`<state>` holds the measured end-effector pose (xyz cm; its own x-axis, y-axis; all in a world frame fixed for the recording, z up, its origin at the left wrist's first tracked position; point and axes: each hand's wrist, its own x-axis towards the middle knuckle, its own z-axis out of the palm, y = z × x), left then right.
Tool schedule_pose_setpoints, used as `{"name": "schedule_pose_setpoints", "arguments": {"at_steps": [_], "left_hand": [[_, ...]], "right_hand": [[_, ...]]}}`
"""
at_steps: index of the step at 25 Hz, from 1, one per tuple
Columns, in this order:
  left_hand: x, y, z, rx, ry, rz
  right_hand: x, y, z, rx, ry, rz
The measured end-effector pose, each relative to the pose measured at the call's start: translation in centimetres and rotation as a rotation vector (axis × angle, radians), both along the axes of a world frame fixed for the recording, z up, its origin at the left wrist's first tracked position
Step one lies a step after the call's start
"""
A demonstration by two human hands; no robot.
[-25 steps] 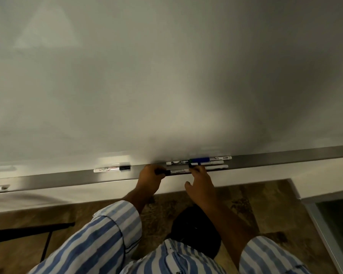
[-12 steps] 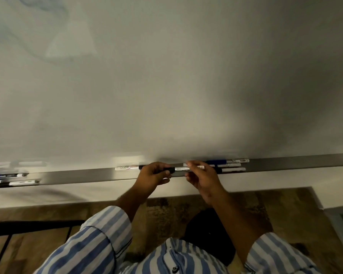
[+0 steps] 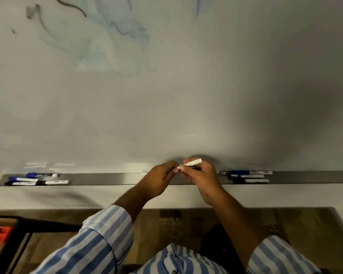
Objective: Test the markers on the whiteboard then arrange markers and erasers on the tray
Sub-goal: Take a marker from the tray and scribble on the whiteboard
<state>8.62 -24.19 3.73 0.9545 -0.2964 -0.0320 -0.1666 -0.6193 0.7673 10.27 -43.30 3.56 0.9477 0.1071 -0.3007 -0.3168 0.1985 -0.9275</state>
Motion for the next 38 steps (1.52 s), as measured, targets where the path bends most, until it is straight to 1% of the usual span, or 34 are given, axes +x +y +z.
{"name": "schedule_pose_setpoints", "arguments": {"at_steps": [3, 6, 8, 10, 13, 17, 21, 25, 29, 31, 33, 35, 36, 38], "left_hand": [[-0.4, 2.5, 1.1, 0.002, -0.079, 0.001], [-1.0, 4.3, 3.0, -0.015, -0.171, 0.051], [-1.3, 5.2, 5.1, -0.102, -0.242, 0.126], [-1.2, 6.2, 8.3, -0.231, -0.334, 0.213], [-1.0, 7.6, 13.5, -0.388, -0.468, 0.257], [-0.9, 9.5, 18.1, -0.454, -0.578, 0.251], [-1.4, 11.3, 21.7, -0.431, -0.711, 0.302], [-2.0, 13.2, 27.2, -0.379, -0.885, 0.381], [-1.3, 17.0, 35.6, -0.298, -1.204, 0.448], [-0.3, 19.2, 40.2, -0.225, -1.357, 0.495], [0.5, 21.0, 44.6, -0.153, -1.468, 0.535], [1.1, 22.3, 48.8, -0.111, -1.520, 0.551], [1.4, 23.0, 50.5, -0.076, -1.548, 0.566], [2.3, 24.4, 53.5, 0.056, -1.624, 0.619]], "right_hand": [[-0.6, 2.3, 1.5, -0.005, -0.084, 0.005], [-1.2, 4.3, 3.7, 0.005, -0.217, 0.024], [-1.5, 5.4, 6.3, 0.044, -0.293, 0.016], [-1.4, 6.8, 10.0, 0.115, -0.364, -0.025], [-1.1, 8.7, 15.9, 0.197, -0.489, -0.096], [-0.8, 10.3, 21.3, 0.200, -0.645, -0.061], [-1.2, 11.9, 24.4, 0.171, -0.694, 0.043], [-2.0, 12.9, 27.7, 0.215, -0.777, 0.067], [-2.3, 13.8, 32.5, 0.307, -0.877, 0.042], [-2.2, 13.9, 35.2, 0.304, -0.960, 0.011], [-1.9, 13.9, 38.2, 0.274, -1.048, -0.040], [-1.3, 13.9, 41.2, 0.220, -1.149, -0.110], [-1.0, 14.0, 42.6, 0.173, -1.213, -0.141], [-0.5, 14.2, 45.2, 0.036, -1.370, -0.201]]}}
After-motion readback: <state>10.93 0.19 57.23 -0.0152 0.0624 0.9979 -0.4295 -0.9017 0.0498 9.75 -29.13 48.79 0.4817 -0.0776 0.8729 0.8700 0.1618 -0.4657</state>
